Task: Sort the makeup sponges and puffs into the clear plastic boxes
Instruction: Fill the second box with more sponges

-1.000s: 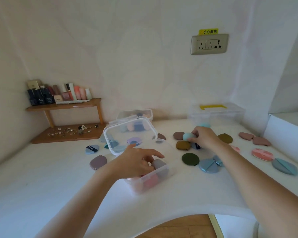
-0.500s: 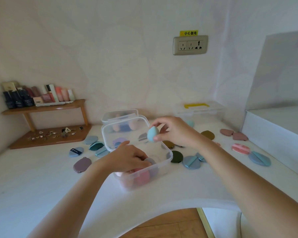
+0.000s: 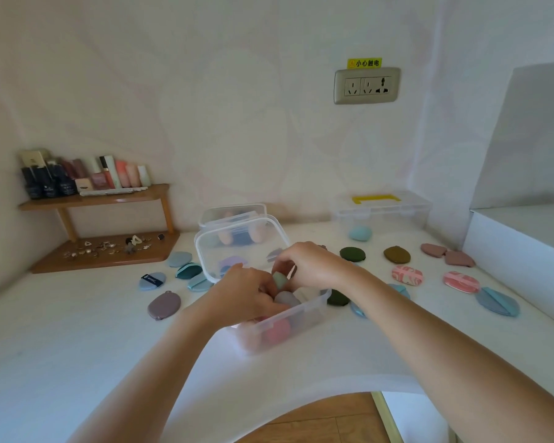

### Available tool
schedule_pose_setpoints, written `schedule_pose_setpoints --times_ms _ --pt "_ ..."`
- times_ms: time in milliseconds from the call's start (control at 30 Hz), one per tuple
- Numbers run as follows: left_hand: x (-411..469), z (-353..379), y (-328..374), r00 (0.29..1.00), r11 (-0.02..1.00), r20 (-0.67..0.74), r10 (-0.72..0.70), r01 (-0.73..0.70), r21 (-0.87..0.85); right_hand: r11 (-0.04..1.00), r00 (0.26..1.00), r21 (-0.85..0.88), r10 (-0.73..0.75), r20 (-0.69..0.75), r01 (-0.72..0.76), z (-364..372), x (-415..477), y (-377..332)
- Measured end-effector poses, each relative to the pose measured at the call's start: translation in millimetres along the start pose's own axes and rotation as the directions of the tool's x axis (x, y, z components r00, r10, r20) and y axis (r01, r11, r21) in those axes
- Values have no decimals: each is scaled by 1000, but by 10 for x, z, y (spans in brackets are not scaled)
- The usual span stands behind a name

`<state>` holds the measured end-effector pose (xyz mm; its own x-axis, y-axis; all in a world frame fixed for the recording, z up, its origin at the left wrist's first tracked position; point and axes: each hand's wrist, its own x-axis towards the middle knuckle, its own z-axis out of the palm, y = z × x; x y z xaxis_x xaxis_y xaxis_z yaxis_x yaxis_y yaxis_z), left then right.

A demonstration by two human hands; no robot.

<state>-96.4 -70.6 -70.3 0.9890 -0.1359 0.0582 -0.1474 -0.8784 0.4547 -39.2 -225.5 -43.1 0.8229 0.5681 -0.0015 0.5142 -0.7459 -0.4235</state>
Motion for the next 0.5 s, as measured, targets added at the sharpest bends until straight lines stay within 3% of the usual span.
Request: schedule_pose_setpoints --times_ms 100,233,433,500 --pt "-24 -30 42 998 996 10 62 -62 62 986 997 167 13 73 -25 -69 -12 -30" --pt "-64 -83 98 990 990 104 95 -105 97 989 953 112 62 298 -99 -94 -21 -157" --pt "-141 -242 -5 975 999 223 22 -28 21 965 910 228 27 414 -133 -126 -60 -197" --pt "-165 -239 -20 979 999 202 19 -26 32 965 889 224 20 458 -137 -110 -71 -229"
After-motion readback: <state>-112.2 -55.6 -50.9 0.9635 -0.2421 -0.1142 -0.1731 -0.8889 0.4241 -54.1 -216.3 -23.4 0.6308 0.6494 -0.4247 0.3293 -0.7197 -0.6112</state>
